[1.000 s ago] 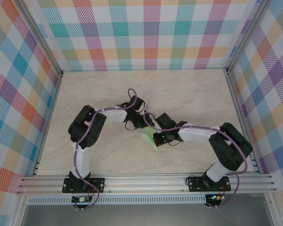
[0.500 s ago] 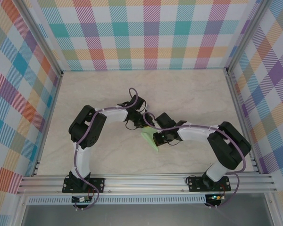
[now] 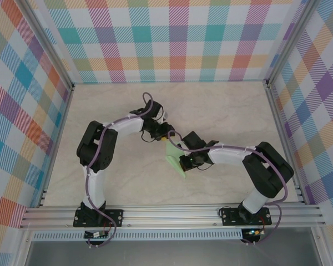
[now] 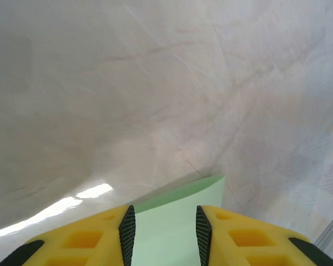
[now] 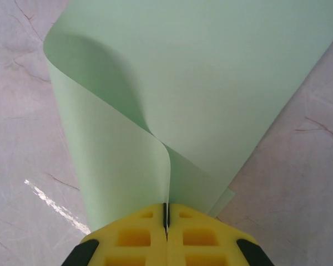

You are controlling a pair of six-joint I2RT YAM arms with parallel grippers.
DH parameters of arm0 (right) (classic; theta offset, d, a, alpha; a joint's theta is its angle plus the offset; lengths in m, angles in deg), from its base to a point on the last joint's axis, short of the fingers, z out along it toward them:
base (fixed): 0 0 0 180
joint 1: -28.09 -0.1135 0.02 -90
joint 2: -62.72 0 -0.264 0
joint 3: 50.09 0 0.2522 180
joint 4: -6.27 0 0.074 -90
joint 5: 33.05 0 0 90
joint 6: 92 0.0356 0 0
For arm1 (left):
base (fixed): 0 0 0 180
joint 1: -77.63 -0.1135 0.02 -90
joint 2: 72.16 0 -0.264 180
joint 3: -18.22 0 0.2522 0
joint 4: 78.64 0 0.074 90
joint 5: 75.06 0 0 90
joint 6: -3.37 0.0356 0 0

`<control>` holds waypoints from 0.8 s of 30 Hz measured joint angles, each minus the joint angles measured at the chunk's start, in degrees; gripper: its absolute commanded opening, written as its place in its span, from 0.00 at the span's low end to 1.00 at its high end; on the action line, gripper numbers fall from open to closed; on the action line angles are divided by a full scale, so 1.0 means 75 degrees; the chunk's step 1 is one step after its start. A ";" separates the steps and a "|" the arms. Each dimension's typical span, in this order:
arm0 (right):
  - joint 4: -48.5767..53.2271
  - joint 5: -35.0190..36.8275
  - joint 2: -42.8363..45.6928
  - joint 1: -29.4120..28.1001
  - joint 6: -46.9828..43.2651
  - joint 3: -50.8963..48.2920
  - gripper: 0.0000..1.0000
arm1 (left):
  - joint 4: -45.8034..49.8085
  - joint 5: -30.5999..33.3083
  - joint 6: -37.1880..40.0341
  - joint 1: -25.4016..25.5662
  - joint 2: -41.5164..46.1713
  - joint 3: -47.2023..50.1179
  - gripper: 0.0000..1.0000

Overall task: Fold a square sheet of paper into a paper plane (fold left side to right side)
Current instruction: Third fold the triangle at the center of the table.

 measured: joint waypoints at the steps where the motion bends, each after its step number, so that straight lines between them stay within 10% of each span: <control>1: -0.0006 -0.0020 -0.0012 0.0000 0.0000 0.0009 0.00 | 0.0000 -0.0003 0.0017 -0.0055 0.0166 0.0163 0.20; 10: -0.0009 -0.0169 -0.0175 0.0006 -0.0087 0.0160 0.00 | -0.1090 -0.0749 -0.0784 0.0259 0.2192 0.2798 0.10; 24: -0.0006 -0.0172 -0.0178 0.0006 -0.0137 0.0166 0.00 | -0.2203 -0.0848 -0.1626 0.1279 0.1909 0.3232 0.09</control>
